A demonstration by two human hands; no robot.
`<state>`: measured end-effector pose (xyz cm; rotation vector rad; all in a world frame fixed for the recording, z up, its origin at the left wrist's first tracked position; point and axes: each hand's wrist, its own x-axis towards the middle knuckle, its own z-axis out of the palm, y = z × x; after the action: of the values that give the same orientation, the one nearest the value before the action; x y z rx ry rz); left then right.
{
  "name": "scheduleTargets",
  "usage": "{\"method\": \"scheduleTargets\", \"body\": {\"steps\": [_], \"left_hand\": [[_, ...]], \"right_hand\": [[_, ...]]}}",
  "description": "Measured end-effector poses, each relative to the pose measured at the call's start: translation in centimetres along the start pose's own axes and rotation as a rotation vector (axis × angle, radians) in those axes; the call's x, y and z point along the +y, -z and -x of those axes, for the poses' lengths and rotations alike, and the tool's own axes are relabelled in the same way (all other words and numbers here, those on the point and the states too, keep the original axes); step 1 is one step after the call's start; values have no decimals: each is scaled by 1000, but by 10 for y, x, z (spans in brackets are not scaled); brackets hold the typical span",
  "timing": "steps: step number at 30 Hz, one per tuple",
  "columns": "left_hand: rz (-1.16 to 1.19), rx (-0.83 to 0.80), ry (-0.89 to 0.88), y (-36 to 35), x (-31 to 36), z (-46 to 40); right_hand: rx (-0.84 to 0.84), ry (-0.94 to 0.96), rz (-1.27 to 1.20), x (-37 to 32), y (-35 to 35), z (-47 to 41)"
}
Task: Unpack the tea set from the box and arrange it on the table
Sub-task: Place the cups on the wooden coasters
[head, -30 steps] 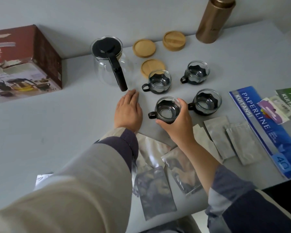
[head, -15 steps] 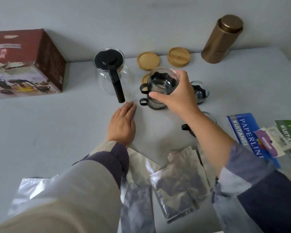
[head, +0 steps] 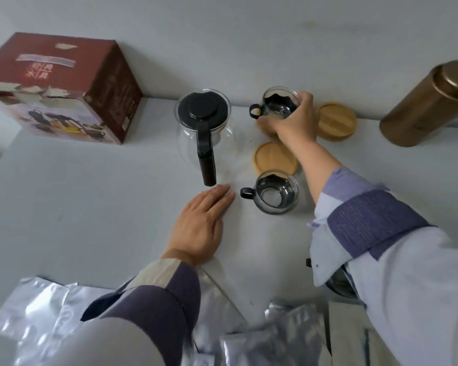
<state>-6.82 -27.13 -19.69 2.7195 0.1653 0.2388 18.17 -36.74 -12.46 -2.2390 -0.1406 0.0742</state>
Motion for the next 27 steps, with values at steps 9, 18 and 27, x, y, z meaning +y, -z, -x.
{"method": "scheduleTargets", "body": {"steps": [9,18,27], "left_hand": [[-6,1,-1,2,2,0],[-2,-1,2,3,3,0],[4,17,0,-2,1,-1]], "right_hand": [[-10,-54,59,9,-12,-9],[-21,-52,26,-11,22,19],[-198,-75,-205,9,49,130]]}}
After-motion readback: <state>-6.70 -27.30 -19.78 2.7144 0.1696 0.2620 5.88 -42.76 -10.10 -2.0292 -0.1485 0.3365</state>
